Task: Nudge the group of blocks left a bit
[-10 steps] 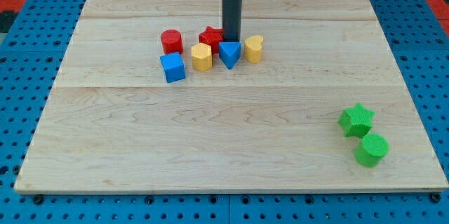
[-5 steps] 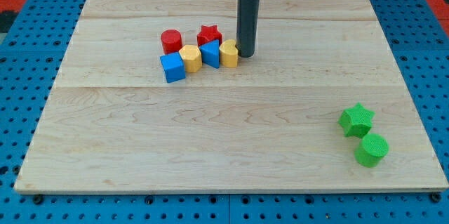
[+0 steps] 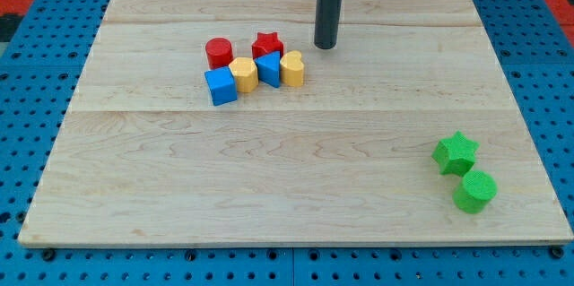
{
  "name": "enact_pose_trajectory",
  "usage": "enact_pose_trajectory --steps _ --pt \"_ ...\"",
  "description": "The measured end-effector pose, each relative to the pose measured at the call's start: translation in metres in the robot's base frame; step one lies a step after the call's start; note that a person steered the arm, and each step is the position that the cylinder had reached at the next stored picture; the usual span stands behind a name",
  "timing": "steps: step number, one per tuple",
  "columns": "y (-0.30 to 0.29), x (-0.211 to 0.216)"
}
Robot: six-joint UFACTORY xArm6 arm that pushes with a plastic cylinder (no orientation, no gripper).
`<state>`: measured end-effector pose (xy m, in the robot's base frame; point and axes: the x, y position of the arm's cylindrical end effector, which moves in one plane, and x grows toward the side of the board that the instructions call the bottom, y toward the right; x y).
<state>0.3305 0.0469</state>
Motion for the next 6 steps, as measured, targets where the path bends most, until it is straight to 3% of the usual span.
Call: enact_pose_trajectory --steps 1,2,3,4,5,6 --pt "-0.009 0.035" --pt "-0.007 0.037" --pt "-0.01 0.003" --pt "-0.054 0.003" --pt "-0.083 0.026" --pt "-0.065 0.042"
